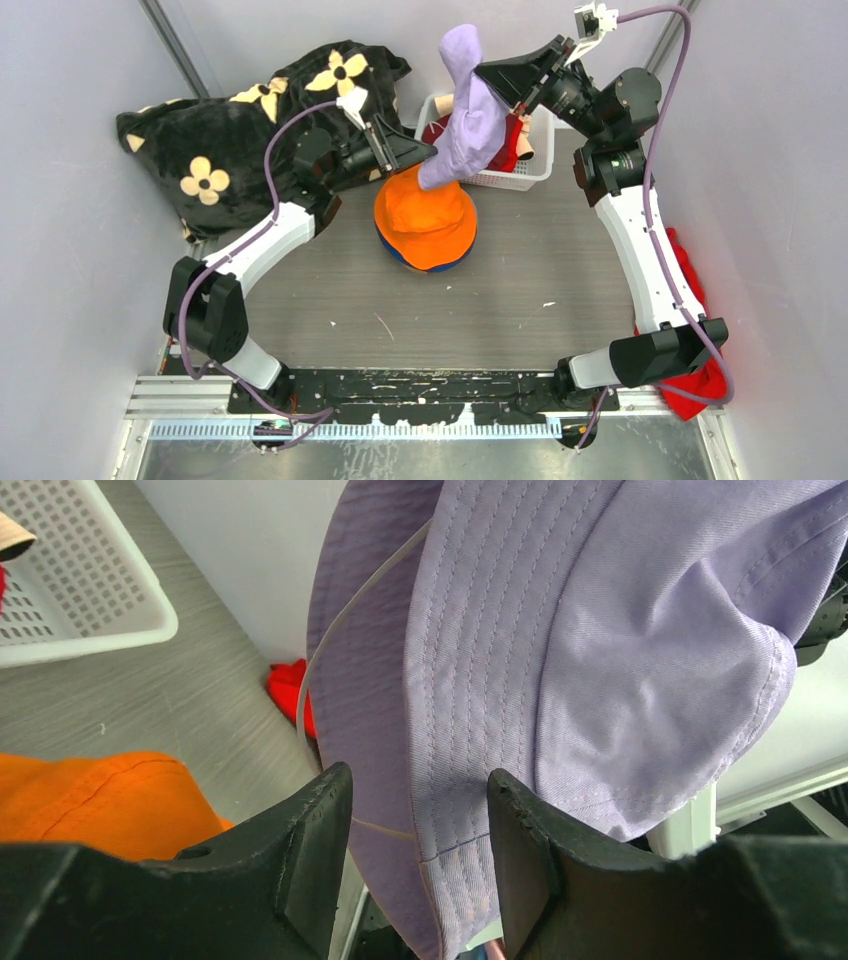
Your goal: Stack the hats
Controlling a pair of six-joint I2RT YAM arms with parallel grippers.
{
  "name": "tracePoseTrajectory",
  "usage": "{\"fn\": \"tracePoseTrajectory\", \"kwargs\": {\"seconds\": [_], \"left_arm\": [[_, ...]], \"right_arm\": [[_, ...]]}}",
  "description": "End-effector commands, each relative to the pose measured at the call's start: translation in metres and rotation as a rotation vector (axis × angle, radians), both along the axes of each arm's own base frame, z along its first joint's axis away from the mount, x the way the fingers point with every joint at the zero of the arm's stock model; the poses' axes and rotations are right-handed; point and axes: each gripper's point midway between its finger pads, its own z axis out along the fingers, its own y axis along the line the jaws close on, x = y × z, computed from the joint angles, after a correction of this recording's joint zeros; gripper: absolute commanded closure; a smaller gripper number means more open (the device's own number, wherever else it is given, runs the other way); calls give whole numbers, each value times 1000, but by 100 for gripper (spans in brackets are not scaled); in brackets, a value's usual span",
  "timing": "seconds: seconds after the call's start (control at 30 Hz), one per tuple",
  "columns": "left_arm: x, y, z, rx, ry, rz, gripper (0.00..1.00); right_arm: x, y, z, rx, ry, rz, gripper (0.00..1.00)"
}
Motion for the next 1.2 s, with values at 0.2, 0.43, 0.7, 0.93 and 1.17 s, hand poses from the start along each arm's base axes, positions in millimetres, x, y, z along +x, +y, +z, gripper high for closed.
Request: {"fn": "tracePoseTrajectory", "kwargs": {"seconds": [0.2, 0.43, 0.7, 0.93, 1.17], "left_arm": [[-23, -5, 33, -106, -104, -98, 51], [-29, 2, 41, -128, -127, -74, 82], [-37, 16, 43, -45, -158, 18, 96], [-46, 28, 45, 6, -167, 83, 99], [-48, 26, 39, 6, -157, 94, 100]], "right_arm": [[-14, -2, 35, 38, -115, 5, 99], [-7, -4, 29, 14, -99, -29, 99], [-5, -15, 15, -42, -51, -126, 99], [-2, -25, -18, -85, 38, -197, 99], [-8, -35, -38, -113, 84, -258, 99]]}}
